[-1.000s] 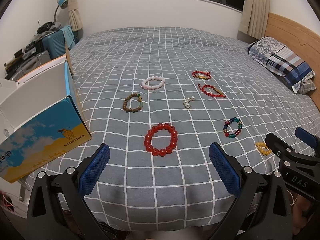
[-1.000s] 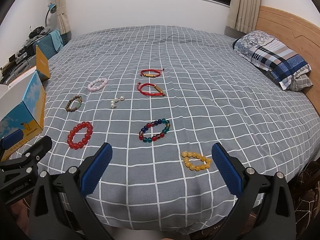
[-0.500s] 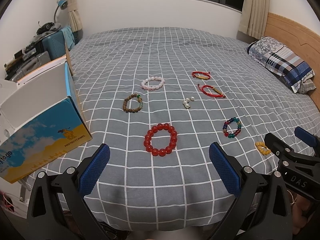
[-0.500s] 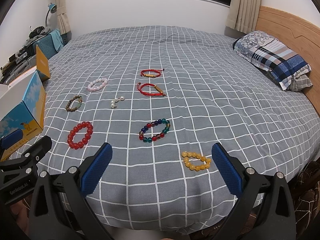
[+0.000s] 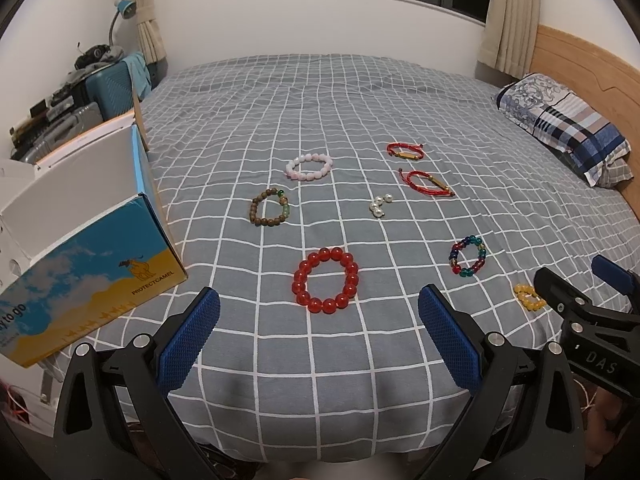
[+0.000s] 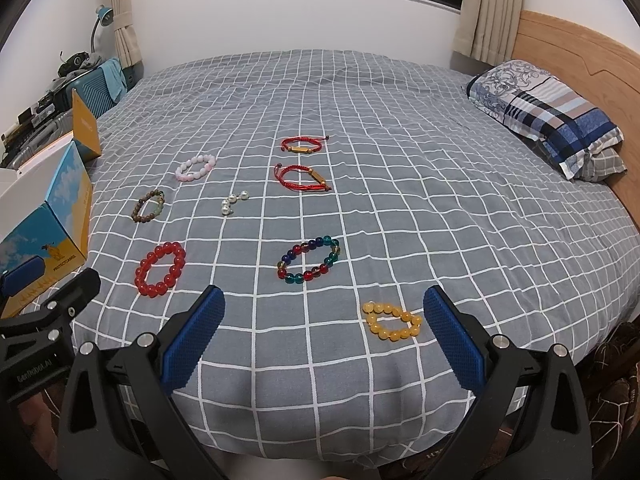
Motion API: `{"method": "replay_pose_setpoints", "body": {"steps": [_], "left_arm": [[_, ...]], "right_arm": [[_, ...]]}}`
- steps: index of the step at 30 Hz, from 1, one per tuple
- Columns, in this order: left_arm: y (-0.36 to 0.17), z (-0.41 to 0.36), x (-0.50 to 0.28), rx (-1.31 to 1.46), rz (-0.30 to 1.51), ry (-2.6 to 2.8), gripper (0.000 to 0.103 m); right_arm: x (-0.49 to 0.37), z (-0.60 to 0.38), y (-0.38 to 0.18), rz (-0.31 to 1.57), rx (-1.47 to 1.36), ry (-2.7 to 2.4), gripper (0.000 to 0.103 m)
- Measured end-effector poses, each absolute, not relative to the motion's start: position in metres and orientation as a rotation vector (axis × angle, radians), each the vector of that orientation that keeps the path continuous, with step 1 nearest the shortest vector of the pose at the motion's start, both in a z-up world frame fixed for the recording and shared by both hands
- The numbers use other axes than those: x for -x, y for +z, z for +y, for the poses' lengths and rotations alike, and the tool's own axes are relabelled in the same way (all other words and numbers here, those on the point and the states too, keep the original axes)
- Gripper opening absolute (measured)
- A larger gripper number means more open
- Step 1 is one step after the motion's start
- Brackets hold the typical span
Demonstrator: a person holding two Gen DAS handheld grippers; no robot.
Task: Organize jewelry
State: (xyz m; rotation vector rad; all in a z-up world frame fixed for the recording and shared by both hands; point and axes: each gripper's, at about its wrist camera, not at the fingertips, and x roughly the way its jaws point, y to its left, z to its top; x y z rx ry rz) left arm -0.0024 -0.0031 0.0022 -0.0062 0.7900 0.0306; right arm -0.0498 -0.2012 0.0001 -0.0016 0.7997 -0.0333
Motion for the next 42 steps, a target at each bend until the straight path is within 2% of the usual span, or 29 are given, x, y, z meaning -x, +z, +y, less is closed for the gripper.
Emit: {"method": "replay_pose_setpoints", "body": {"steps": [11, 23, 25, 28, 30, 34, 40, 42], "left_arm": [[-0.013, 0.005, -0.036, 0.018, 0.848, 0.010, 0.097], [-0.071, 0.003, -0.085, 0.016, 0.963, -0.026, 0.097], [-0.079, 0.003, -0.088, 0.011, 0.978, -0.022, 0.097], [-0.088, 0.004, -0.091, 0.026, 0.987, -0.029, 0.093], [-0.096, 0.002, -0.096, 0.020, 1.007, -0.030, 0.086], [-0.104, 0.002, -0.097, 0.008, 1.018, -0.020, 0.084], [-0.103, 0.005, -0.095, 0.010, 1.016, -0.018, 0.066], [-0.102, 0.003, -0.094, -0.005, 1.015, -0.016, 0.052]], "right_arm": [[0.017, -0.239, -0.013, 0.888, -0.016, -0.074, 0.096], [-0.012, -0.272, -0.076, 1.055, -0.086, -0.048, 0.095], [-0.014, -0.273, -0.083, 1.073, -0.095, -0.043, 0.093], [-0.017, -0.277, -0.092, 1.097, -0.116, -0.039, 0.084], [-0.018, -0.280, -0.096, 1.114, -0.124, -0.032, 0.077], [-0.018, -0.280, -0.100, 1.120, -0.117, -0.036, 0.068], [-0.017, -0.277, -0.102, 1.126, -0.073, -0.034, 0.041], [-0.017, -0.277, -0.102, 1.129, -0.063, -0.037, 0.034]]}}
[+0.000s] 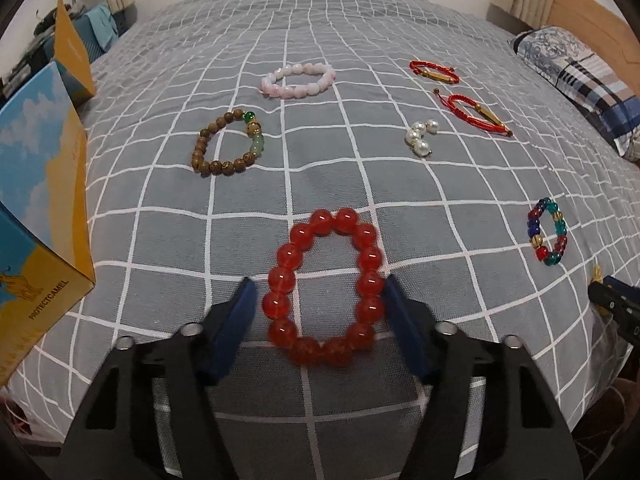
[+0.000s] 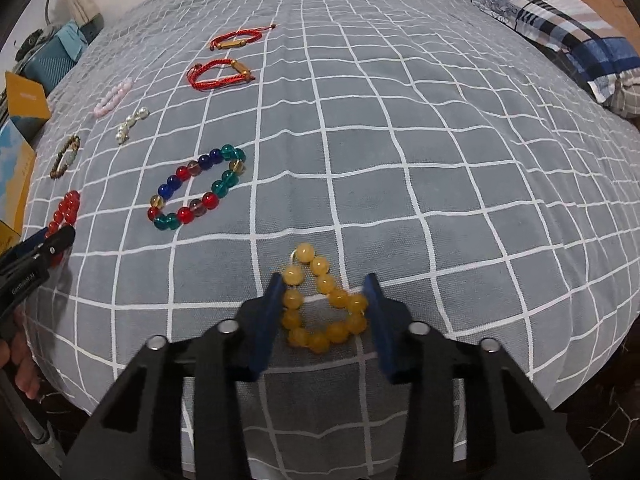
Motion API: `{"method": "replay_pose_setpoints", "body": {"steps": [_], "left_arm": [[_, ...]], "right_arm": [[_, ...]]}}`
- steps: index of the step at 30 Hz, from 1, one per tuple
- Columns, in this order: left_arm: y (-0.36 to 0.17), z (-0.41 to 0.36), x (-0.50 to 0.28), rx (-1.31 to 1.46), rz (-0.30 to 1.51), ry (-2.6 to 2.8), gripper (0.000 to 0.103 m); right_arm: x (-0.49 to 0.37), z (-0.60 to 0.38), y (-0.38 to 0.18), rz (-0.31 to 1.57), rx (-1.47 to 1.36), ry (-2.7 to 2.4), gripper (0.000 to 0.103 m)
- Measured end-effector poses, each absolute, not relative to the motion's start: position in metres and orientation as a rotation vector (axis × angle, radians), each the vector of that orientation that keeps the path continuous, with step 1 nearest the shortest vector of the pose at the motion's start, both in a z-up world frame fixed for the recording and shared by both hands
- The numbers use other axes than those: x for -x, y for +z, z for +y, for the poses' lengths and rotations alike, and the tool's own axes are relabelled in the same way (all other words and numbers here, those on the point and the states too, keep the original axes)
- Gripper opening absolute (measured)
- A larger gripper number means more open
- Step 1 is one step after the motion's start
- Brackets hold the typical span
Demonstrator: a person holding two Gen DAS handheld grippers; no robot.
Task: Organize jewelry
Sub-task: 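Grasp the red bead bracelet with left tool while right tool grasps yellow amber bracelet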
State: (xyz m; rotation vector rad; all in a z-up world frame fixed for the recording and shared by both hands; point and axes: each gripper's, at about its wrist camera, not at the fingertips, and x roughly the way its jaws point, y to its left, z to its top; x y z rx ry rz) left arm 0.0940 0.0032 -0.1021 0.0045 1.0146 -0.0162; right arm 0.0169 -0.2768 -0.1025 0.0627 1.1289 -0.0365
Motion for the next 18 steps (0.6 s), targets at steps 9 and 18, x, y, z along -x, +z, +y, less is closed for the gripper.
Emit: {"method": "replay_pose_setpoints", "body": {"steps": [9, 18], "left_arm": [[-0.091, 0.011, -0.088, 0.016, 0.983, -0.013, 0.013], [-0.081, 0.011, -0.080, 0.023, 0.961, -0.032, 0.013]], "right_arm": [[-0.015, -0.281, -0.096, 1.107, -0.085, -0.052, 0.009], [-0.009, -0.283, -0.083, 1.055, -0.112, -0.035, 0.009]]}}
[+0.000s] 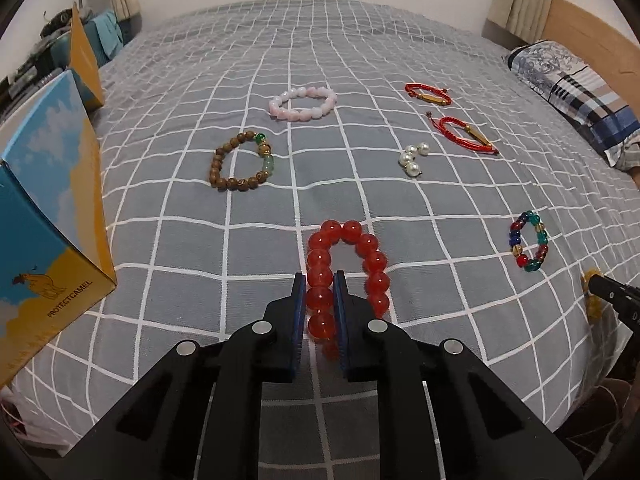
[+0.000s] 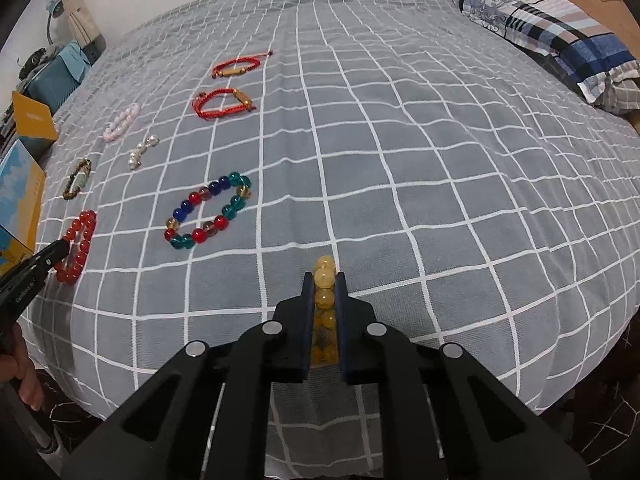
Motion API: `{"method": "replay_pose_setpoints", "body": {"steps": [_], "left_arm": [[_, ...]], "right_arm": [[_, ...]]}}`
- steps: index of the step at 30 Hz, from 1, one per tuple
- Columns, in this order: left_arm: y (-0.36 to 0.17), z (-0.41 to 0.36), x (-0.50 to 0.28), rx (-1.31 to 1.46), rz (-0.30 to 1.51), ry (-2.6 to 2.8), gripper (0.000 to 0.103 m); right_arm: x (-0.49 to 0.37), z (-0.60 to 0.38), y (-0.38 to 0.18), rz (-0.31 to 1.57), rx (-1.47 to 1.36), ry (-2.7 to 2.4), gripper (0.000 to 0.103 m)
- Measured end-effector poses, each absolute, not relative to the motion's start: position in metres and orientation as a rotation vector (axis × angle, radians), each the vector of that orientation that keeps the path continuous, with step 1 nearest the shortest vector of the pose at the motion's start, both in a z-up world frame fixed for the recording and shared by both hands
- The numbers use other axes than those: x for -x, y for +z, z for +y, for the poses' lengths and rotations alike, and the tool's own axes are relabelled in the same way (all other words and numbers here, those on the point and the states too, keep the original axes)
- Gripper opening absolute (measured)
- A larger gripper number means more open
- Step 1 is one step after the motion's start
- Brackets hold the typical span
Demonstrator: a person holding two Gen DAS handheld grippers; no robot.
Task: Organize jewelry
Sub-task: 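Grasp the red bead bracelet with left tool while right tool grasps yellow amber bracelet, then carry both held bracelets over the open white box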
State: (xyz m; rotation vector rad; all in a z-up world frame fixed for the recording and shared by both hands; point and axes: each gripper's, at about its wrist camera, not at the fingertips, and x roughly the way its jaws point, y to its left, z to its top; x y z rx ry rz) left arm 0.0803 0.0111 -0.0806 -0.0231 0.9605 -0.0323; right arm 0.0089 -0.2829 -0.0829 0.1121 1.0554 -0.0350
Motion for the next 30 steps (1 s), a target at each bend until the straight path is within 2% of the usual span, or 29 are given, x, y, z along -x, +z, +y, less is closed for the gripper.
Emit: {"method": "replay_pose_setpoints", "body": {"steps": [9, 30], "left_arm": [[-0.066, 0.009, -0.072, 0.060, 0.943, -0.071, 0.013], [-0.029, 0.003, -0.064, 0.076, 0.931, -0.075, 0.013]], "right_arm": [[0.000, -0.281, -0.063, 0.972, -0.118, -0.025, 0.009], [0.008, -0.286, -0.033, 0.920, -0.121, -0.030, 0.009]]}}
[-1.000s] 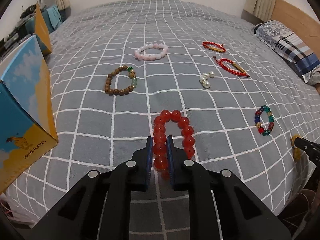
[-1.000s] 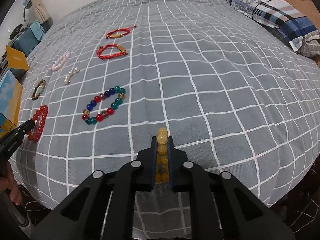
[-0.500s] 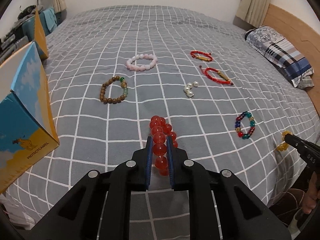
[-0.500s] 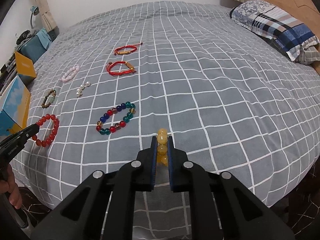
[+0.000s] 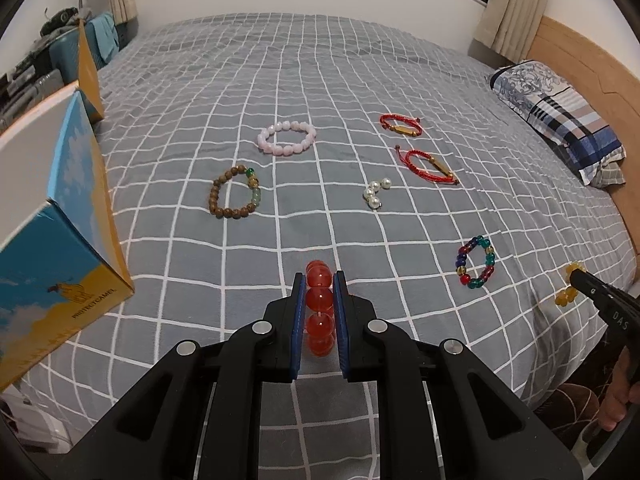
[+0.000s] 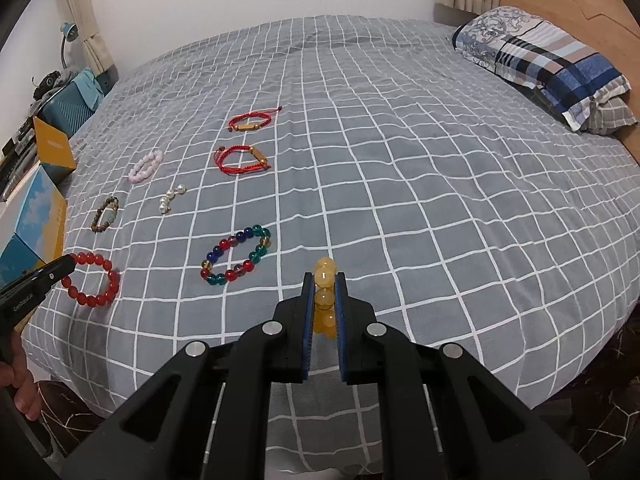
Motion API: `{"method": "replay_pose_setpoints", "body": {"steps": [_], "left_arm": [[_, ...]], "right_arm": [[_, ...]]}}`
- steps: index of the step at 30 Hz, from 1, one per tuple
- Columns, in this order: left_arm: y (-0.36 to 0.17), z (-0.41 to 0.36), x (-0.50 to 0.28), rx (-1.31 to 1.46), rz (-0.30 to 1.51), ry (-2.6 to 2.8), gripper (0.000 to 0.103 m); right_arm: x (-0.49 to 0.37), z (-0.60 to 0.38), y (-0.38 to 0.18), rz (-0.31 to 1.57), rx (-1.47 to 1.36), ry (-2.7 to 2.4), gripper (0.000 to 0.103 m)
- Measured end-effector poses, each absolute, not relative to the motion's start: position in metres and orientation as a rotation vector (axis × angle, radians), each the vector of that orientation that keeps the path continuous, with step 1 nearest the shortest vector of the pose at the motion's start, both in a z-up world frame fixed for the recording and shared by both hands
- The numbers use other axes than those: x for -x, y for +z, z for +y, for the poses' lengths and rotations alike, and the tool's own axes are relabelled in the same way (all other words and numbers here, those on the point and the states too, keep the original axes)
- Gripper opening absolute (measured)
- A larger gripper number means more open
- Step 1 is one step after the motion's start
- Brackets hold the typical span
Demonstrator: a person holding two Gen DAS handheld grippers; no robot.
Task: Organize jewelry
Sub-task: 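Carry both held bracelets over the open white box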
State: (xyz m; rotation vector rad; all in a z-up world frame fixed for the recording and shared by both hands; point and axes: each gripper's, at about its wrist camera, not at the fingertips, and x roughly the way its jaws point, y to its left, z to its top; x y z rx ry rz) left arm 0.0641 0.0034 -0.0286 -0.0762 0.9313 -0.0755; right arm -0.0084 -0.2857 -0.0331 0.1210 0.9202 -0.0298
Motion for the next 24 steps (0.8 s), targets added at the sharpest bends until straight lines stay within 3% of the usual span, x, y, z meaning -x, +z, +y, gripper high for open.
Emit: {"method": "replay_pose_setpoints", "body": {"steps": [24], "left_arm": [[0.035, 0.019, -0.084, 0.049, 0.888, -0.086, 0.013]], "right_arm": [[-0.024, -0.242, 0.013, 0.901, -0.072, 0.009, 0.009]]}}
